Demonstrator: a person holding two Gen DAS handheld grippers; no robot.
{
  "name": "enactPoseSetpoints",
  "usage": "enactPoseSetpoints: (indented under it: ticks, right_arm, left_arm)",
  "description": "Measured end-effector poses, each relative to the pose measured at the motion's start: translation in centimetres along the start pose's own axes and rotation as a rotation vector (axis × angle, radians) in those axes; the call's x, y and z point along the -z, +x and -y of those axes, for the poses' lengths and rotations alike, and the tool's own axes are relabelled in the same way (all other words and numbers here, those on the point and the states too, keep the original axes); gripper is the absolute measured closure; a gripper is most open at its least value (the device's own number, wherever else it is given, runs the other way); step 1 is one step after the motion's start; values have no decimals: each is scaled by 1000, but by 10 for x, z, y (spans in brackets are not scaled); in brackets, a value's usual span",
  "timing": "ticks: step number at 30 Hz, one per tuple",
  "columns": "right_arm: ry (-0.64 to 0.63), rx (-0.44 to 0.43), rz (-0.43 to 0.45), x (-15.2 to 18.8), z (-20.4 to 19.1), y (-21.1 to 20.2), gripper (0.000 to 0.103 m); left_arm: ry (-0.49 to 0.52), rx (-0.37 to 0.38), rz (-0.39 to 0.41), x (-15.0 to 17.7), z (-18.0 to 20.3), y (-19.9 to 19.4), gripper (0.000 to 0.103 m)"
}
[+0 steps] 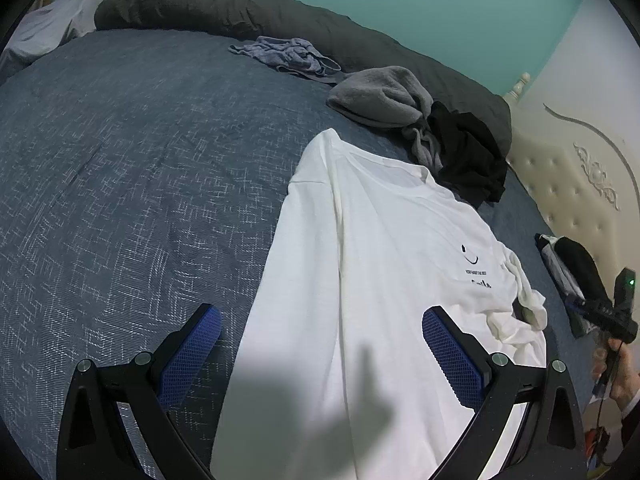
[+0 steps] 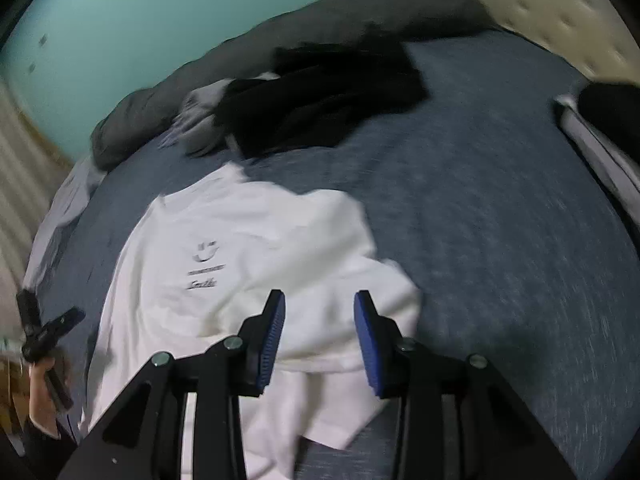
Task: Fold clothes
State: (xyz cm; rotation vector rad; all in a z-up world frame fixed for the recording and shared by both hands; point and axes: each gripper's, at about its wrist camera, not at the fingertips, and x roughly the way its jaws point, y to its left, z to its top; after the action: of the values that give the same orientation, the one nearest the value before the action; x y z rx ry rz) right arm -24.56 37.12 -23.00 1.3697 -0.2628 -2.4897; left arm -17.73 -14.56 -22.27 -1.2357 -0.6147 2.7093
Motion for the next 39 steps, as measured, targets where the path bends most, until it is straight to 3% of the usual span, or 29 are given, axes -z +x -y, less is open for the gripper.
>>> enactPoseSetpoints:
  ticks: [3, 7, 13, 14, 15, 16, 21, 31, 34, 39]
  right_arm:
    - [72, 107, -102, 13, 20, 18, 67]
    - [158, 107, -190, 34, 36, 39, 67]
    - [60, 140, -258, 51, 19, 62, 67]
    - [43, 149, -256, 52, 16, 64, 77]
    - [27, 159, -255, 53, 13, 65, 97]
    - [15, 167, -250, 53, 11, 65, 100]
    - [-57, 242, -179, 41, 2, 44, 101]
    - [-166, 492, 12, -15, 35, -54, 101]
    - [-216, 493, -12, -8, 42, -57, 101]
    - [-289, 343, -134, 19, 32, -21, 101]
  left_arm:
    - [-1, -1, -3, 0, 0, 1, 0]
    - [1, -2, -3, 0, 1, 1, 0]
    - [-1, -3, -4, 1, 0, 2, 0]
    - [0, -3, -5, 1, 1, 2, 0]
    - [1, -3, -5, 1, 1, 2, 0]
    - [2, -3, -6, 1, 1, 3, 0]
    - [9, -5, -9, 2, 3, 3, 0]
    - [18, -12, -10, 3, 7, 5, 0]
    - [23, -14, -12, 3, 9, 6, 0]
    - [35, -17, -16, 4, 13, 8, 0]
